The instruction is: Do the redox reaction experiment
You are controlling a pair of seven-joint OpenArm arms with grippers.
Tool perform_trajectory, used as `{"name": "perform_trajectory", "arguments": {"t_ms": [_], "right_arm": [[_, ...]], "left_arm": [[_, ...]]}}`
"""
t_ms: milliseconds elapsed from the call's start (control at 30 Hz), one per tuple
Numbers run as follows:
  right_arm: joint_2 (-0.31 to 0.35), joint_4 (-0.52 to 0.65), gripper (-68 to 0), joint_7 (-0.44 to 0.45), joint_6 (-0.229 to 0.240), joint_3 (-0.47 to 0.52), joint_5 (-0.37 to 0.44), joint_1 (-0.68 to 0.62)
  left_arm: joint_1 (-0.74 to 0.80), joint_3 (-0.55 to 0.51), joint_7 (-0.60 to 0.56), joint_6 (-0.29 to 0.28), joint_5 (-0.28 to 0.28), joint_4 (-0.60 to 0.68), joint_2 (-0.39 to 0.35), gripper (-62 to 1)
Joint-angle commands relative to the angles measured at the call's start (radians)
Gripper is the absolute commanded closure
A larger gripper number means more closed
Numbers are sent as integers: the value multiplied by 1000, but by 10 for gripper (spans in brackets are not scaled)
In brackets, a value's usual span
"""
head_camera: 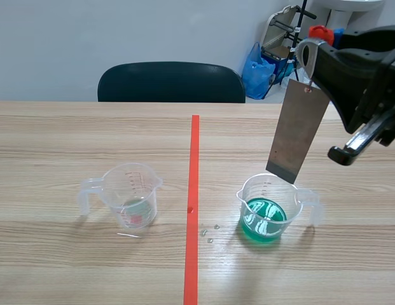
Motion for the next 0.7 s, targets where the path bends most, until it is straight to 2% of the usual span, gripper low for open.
{"name": "perform_trajectory", "arguments": {"t_ms": [0, 433, 567, 667], "right_arm": [[10, 21, -15, 14, -3, 8, 11, 9], [10, 21, -15, 14, -3, 8, 11, 10], [10, 21, -15, -31, 8, -8, 11, 64], [10, 21, -15, -68, 8, -56, 12, 119]], "left_arm": [[1, 4, -16, -2, -6, 16, -3, -623], [1, 4, -16, -2, -6, 16, -3, -623], [1, 4, -12, -2, -6, 16, -3, -623], [1, 4, -8, -2, -6, 16, -3, -623]]}}
